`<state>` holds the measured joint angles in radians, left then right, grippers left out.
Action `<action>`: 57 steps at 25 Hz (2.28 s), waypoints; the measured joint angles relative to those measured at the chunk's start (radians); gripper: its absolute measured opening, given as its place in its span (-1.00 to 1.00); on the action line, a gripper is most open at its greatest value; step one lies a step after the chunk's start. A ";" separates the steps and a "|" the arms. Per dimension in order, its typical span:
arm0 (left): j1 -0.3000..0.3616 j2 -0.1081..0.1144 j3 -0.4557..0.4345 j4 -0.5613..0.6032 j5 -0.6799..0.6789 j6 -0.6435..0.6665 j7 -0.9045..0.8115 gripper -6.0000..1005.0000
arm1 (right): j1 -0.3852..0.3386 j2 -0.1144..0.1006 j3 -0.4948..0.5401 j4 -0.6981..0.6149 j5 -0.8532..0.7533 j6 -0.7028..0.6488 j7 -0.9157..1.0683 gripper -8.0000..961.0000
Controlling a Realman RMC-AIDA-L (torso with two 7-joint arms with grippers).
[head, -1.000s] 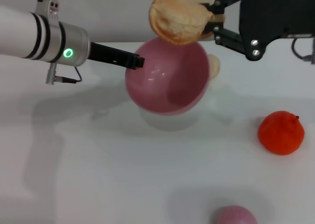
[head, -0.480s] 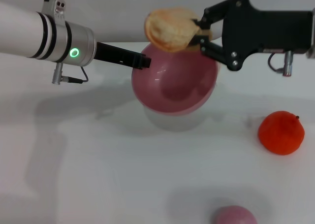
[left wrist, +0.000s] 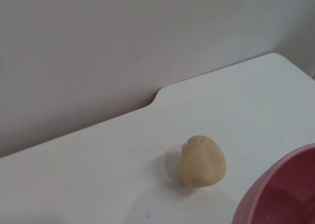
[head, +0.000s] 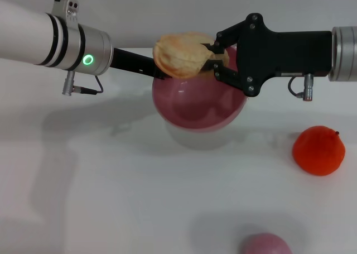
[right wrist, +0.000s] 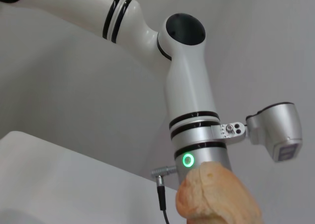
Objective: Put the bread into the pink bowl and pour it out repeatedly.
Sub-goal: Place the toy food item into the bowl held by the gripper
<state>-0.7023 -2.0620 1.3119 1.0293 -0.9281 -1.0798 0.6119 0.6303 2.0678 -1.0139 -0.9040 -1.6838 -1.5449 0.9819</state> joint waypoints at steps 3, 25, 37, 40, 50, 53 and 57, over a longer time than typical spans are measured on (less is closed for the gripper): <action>0.000 0.001 0.000 -0.001 0.000 -0.001 0.000 -0.90 | -0.001 0.000 0.000 0.004 0.000 0.014 -0.001 -0.70; -0.007 0.002 0.000 -0.025 0.008 -0.007 0.000 -0.90 | -0.001 0.005 -0.071 0.004 -0.032 0.144 0.006 -0.40; -0.018 0.004 -0.006 -0.064 0.010 0.008 0.007 -0.90 | 0.002 0.006 -0.078 0.005 0.047 0.200 -0.003 -0.11; -0.019 0.005 -0.010 -0.070 0.010 0.011 0.009 -0.90 | 0.002 0.006 -0.080 0.000 0.049 0.201 -0.004 -0.11; -0.019 0.009 -0.012 -0.090 0.010 0.025 0.010 -0.90 | 0.002 0.006 -0.077 -0.001 0.110 0.231 -0.015 -0.09; -0.019 0.010 -0.012 -0.094 0.010 0.028 0.011 -0.90 | -0.006 0.006 -0.067 0.000 0.193 0.268 -0.026 -0.09; -0.019 0.012 -0.013 -0.104 0.011 0.034 0.011 -0.90 | -0.013 0.006 -0.063 0.004 0.332 0.365 0.000 -0.08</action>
<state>-0.7213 -2.0503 1.2990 0.9253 -0.9174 -1.0460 0.6229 0.6173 2.0739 -1.0772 -0.9005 -1.3515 -1.1803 0.9816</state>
